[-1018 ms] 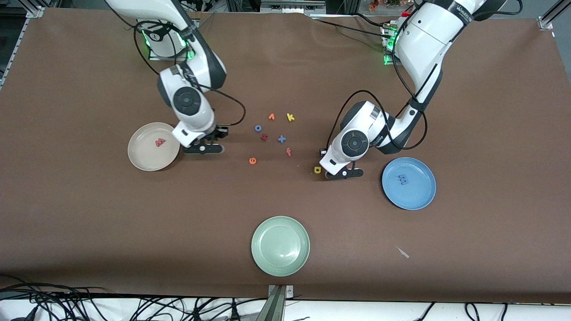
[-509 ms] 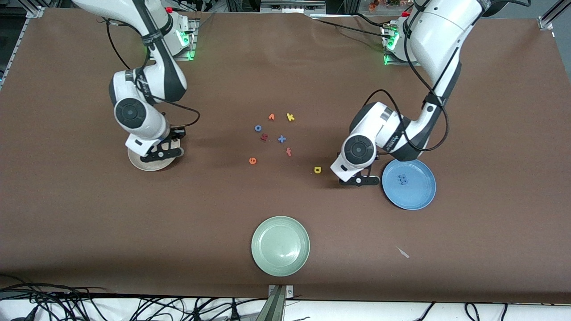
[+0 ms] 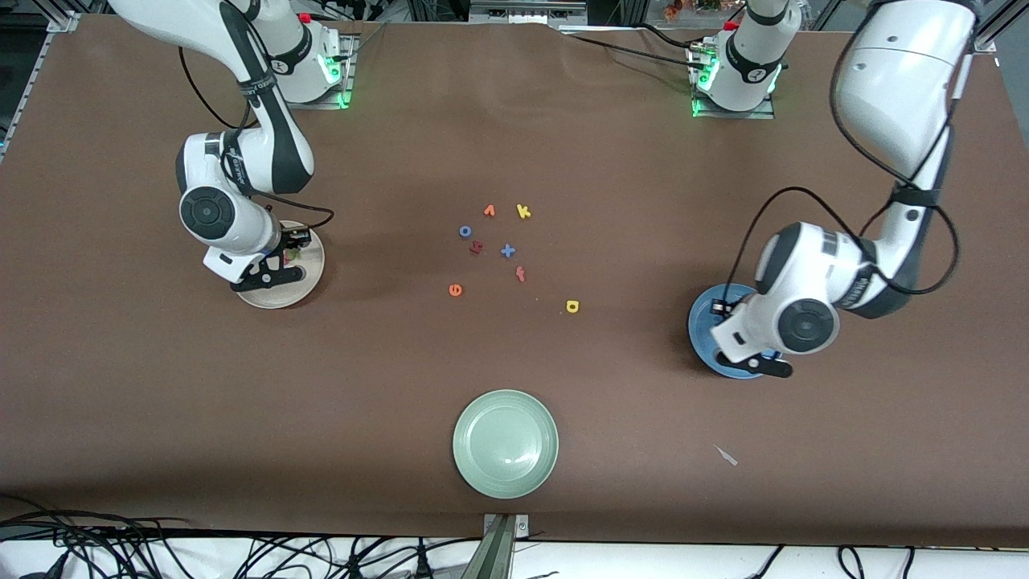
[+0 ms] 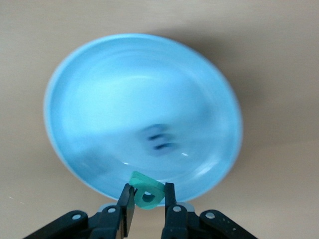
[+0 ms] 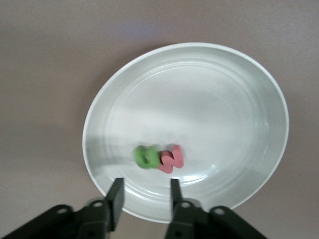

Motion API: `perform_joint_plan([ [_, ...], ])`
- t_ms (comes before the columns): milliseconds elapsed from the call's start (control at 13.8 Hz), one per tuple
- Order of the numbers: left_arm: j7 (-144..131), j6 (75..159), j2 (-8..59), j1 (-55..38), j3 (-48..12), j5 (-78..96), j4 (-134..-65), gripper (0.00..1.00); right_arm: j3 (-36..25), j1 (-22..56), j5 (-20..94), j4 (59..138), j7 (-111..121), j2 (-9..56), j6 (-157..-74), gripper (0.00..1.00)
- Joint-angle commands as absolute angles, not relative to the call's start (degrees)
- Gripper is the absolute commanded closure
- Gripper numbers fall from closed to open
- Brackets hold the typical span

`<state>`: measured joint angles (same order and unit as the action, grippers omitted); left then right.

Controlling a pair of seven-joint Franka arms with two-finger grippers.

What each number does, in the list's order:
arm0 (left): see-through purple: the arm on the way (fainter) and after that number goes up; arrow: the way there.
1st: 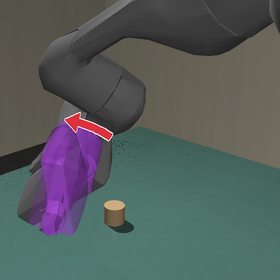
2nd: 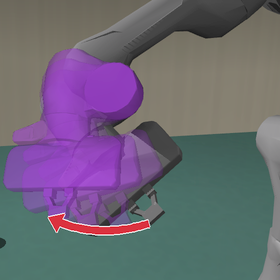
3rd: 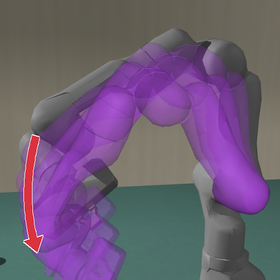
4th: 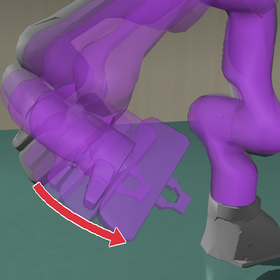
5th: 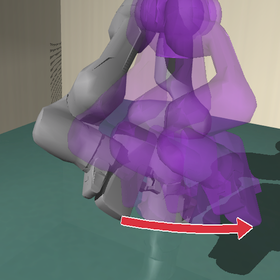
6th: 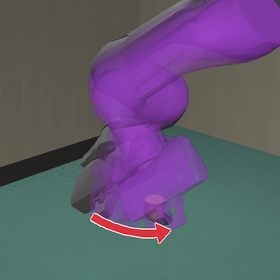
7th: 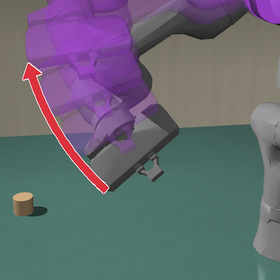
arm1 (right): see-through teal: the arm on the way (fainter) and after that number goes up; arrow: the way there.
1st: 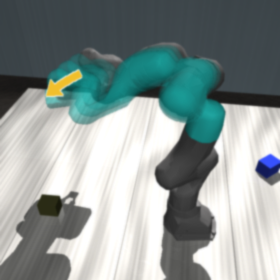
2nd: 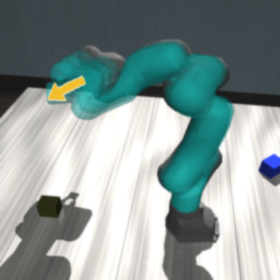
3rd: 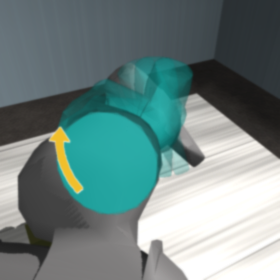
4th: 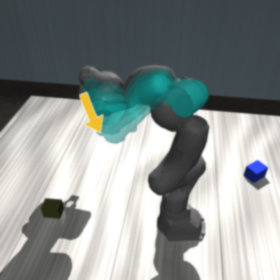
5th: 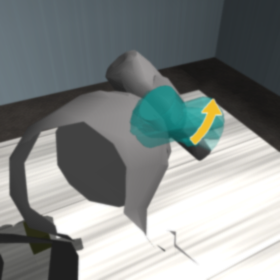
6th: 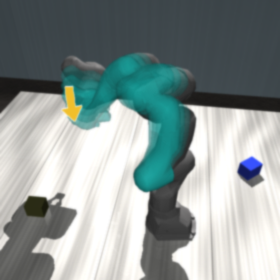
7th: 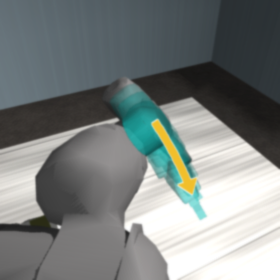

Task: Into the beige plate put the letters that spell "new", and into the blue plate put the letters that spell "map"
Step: 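Drop the u on the white plate while the left gripper drops P on blue, then grasp the orange e with the right gripper while the left gripper grasps a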

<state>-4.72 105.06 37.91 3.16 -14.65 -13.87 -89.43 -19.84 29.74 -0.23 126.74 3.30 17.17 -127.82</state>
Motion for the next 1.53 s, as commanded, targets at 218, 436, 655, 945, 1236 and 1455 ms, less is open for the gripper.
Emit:
perform_joint_plan([
  [218,-2.5,105.6,37.5,3.1,-15.8,-14.8,-89.4,0.0,-19.0,30.8,7.5,121.5,3.3,16.6,-125.1,0.0],
  [436,-8.2,105.3,37.1,1.1,-18.1,-13.0,-88.8,0.0,-16.8,33.9,9.5,115.9,-4.2,19.6,-125.0,0.0],
  [655,-21.1,105.7,37.4,-1.6,-21.4,-12.0,-88.6,0.0,-13.4,35.8,9.5,110.6,-14.6,23.4,-125.1,0.0],
  [945,-32.1,111.2,38.7,-7.9,-21.9,-7.8,-87.9,0.0,-8.9,35.9,11.3,102.0,-23.9,29.8,-125.6,0.0],
  [1236,-35.2,120.4,40.9,-12.5,-21.9,-7.5,-88.6,0.01,-7.2,36.1,15.6,97.3,-26.4,34.9,-127.3,0.0],
  [1455,-34.8,126.0,43.8,-15.9,-21.3,-8.1,-88.6,0.14,-7.0,38.6,15.5,97.2,-28.6,37.7,-131.4,0.0],
])
